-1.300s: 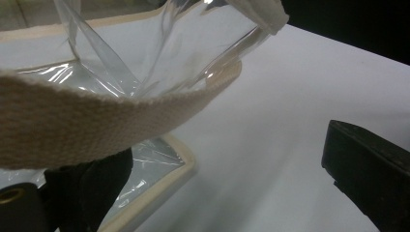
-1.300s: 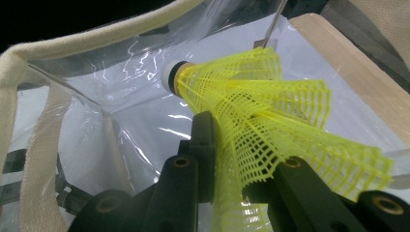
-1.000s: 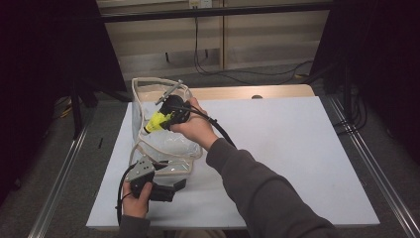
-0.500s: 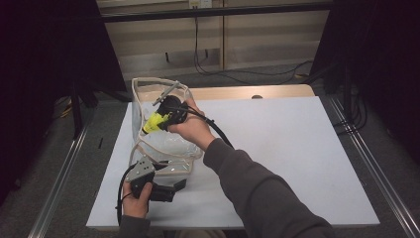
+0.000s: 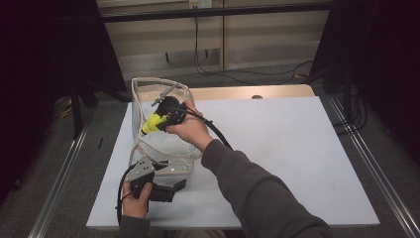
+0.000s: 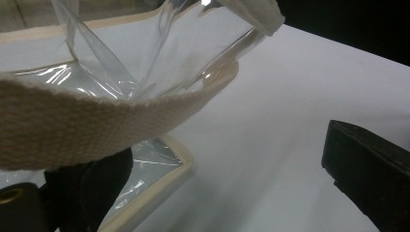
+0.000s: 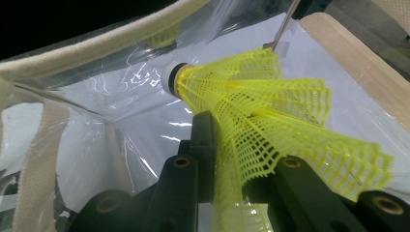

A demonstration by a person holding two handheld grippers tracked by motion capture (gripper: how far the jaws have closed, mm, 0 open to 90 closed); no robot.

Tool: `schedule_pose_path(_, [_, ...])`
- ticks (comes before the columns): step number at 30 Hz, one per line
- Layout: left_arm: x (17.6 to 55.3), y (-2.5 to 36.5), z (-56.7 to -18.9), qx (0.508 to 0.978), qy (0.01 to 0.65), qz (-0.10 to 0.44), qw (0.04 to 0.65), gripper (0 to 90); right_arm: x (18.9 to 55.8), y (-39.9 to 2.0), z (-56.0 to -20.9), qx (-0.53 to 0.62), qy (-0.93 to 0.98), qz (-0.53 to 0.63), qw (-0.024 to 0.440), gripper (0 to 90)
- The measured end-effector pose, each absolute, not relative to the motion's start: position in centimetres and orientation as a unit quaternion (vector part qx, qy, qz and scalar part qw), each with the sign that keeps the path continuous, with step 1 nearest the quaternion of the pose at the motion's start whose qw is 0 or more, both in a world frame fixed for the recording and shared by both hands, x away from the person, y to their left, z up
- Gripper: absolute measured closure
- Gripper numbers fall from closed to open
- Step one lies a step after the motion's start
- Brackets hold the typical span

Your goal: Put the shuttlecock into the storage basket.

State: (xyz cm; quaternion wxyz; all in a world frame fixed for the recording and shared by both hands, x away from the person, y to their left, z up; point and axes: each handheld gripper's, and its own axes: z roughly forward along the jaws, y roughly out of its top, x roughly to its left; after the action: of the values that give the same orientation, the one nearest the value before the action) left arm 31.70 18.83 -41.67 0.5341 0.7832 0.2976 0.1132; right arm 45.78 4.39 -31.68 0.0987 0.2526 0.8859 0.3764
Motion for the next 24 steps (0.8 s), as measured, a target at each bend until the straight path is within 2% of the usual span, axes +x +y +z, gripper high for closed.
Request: schedule_pose_path(24, [31.67, 18.79, -41.67, 0.784, 0.298, 0.114, 0.533, 4.0, 45.97, 4.98, -32.37, 0.255, 0.886, 0.375, 0.096, 78.8])
